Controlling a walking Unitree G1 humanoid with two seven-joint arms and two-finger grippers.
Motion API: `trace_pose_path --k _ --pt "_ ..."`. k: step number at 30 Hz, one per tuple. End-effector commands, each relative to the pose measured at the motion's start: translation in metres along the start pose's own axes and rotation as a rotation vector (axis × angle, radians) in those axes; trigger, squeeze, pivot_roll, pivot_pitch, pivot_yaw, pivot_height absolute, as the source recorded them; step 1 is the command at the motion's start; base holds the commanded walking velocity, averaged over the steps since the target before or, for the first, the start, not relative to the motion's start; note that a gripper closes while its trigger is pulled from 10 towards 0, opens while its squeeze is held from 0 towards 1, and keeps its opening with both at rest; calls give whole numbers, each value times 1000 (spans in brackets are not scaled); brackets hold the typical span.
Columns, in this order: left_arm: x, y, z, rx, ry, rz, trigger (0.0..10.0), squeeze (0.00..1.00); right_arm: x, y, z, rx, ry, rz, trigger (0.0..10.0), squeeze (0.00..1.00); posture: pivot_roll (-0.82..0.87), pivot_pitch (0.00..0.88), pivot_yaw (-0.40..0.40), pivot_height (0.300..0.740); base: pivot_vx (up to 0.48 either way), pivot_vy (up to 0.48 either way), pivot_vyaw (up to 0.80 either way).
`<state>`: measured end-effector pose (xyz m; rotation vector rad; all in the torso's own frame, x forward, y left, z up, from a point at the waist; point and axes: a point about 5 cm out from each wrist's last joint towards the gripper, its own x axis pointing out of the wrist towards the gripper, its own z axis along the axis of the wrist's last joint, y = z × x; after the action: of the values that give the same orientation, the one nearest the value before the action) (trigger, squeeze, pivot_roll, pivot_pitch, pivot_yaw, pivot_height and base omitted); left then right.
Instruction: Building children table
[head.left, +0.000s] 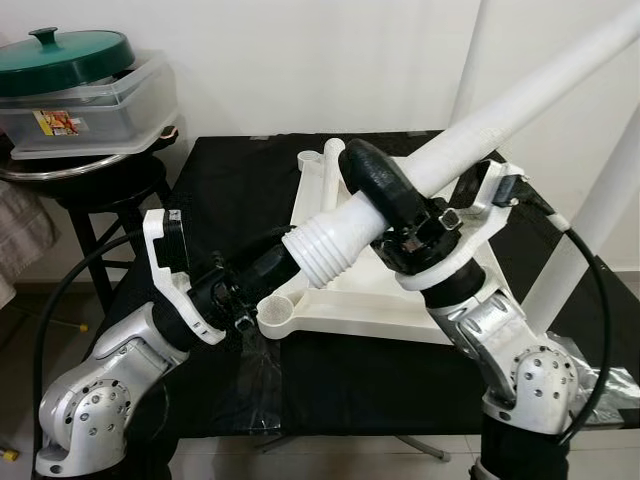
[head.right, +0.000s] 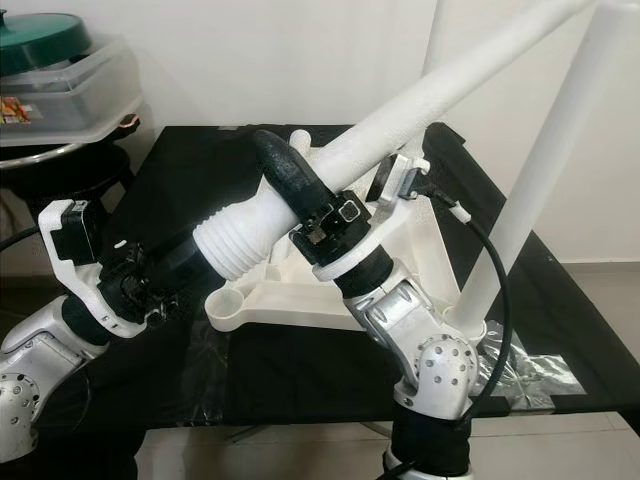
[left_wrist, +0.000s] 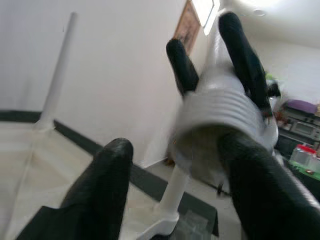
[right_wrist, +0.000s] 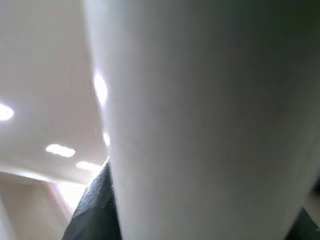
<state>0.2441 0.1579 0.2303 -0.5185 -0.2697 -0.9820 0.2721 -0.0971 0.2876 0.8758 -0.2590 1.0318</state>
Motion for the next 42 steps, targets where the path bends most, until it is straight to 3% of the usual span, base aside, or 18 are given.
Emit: trace_pose_path --k 1,5,9,11,12,14,15,16,17,18,19,20,21,22,27,28,29,42 --pt "-11 9 -3 -8 20 51 10000 1000 7 -3 3 -103 2 -51 0 0 0 19 -26 740 0 0 0" --pt "-32 22 -17 -20 61 166 10000 1000 20 -14 14 -269 15 -153 0 0 4 18 -29 740 0 0 0" --pt "-43 28 -26 -18 94 227 10000 1000 25 -21 23 -347 17 -204 0 0 8 18 -35 740 0 0 0" --pt "-50 34 -31 11 123 302 10000 1000 28 -33 26 -459 79 -301 0 0 9 18 -37 740 0 0 0" --pt "-50 34 -31 11 123 302 10000 1000 28 -33 26 -459 79 -301 0 0 9 18 -37 740 0 0 0" --pt "-53 44 -28 92 124 419 10000 1000 24 -38 14 -537 233 -309 0 0 12 19 -43 740 0 0 0" --pt "-53 44 -28 92 124 419 10000 1000 24 -38 14 -537 233 -309 0 0 12 19 -43 740 0 0 0" --pt "-53 52 -24 139 105 508 10000 1000 19 -37 4 -586 320 -279 1216 0 12 19 -43 740 0 0 0" --pt "-55 61 -19 209 91 623 10000 1000 12 -37 -6 -600 386 -257 10000 0 12 21 -43 740 0 0 0" --pt "-55 61 -19 209 91 623 10000 1000 12 -37 -6 -600 386 -257 10000 0 12 21 -43 740 0 0 0" --pt "-57 67 -14 262 73 706 10000 1000 6 -36 -14 -615 420 -253 10000 0 9 22 -41 740 0 0 0" --pt "-58 70 -11 287 58 760 10000 110 2 -37 -17 -631 428 -258 10000 0 6 22 -40 740 0 0 0" --pt "-58 70 -11 287 58 760 10000 110 2 -37 -17 -631 428 -258 10000 0 6 22 -40 740 0 0 0" --pt "-57 70 -10 346 63 800 10000 0 -3 -37 -21 -634 429 -264 10000 0 4 22 -39 740 0 0 0" --pt "-41 58 -19 593 169 797 10000 0 -22 -31 -44 -690 492 -213 10000 0 -2 30 -24 740 0 0 0" --pt "-41 58 -19 593 169 797 10000 0 -22 -31 -44 -690 492 -213 10000 0 -2 30 -24 740 0 0 0" --pt "-37 56 -23 669 204 810 10000 0 -28 -32 -52 -735 531 -195 10000 0 -1 36 -18 740 0 0 0" --pt "-39 53 -46 808 300 848 10000 0 -30 -46 -58 -780 473 -224 10000 0 28 62 -10 740 0 0 0"
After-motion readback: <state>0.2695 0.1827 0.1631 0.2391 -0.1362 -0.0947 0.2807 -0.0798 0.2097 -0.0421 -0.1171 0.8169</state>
